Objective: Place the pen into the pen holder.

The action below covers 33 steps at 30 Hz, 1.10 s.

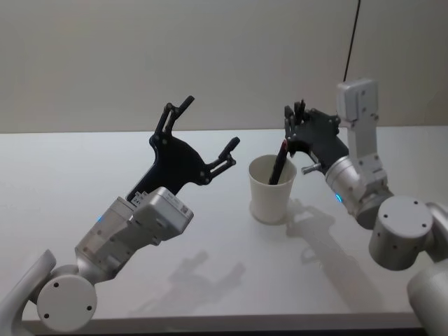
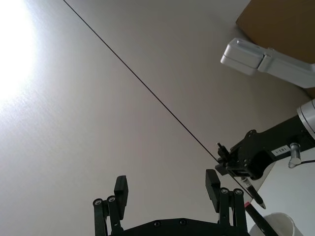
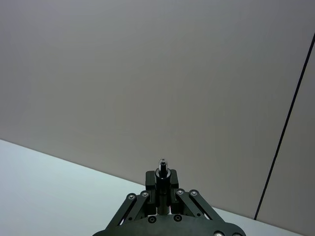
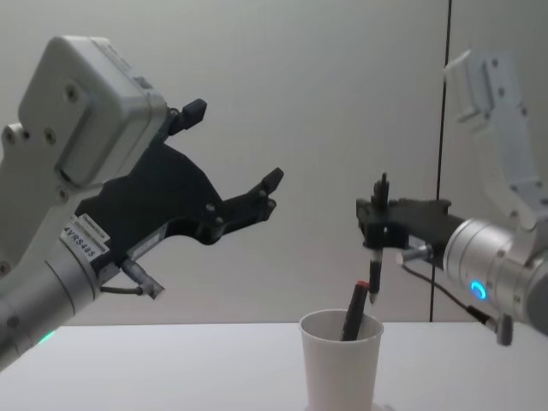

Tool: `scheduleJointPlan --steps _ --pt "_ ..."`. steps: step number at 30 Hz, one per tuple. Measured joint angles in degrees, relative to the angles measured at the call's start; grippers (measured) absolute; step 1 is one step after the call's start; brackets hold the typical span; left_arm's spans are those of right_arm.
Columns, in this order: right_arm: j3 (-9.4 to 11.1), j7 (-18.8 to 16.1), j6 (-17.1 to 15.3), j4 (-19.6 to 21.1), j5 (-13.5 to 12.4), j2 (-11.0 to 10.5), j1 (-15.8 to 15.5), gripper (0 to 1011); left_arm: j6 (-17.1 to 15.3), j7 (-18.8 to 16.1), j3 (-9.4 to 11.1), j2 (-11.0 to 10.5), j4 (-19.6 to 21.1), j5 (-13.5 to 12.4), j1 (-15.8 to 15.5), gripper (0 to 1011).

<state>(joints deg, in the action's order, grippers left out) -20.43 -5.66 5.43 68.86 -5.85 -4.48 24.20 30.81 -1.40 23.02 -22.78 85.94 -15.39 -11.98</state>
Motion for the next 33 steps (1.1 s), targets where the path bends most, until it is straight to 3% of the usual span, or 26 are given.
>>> scheduleJointPlan --steps 9,23,33 --pt "-0.3 0.0 1.6 -3.0 0.9 0.6 0.5 132 0.0 0.0 0.0 0.0 0.0 0.0 0.0 1004" --pt "-0.2 -2.5 4.8 -3.5 -1.6 0.8 0.3 142 0.0 0.0 0.0 0.0 0.0 0.0 0.0 1004" --pt "0.0 -3.8 5.1 -2.7 -3.1 0.7 0.0 434 0.0 0.0 0.0 0.0 0.0 0.0 0.0 1004"
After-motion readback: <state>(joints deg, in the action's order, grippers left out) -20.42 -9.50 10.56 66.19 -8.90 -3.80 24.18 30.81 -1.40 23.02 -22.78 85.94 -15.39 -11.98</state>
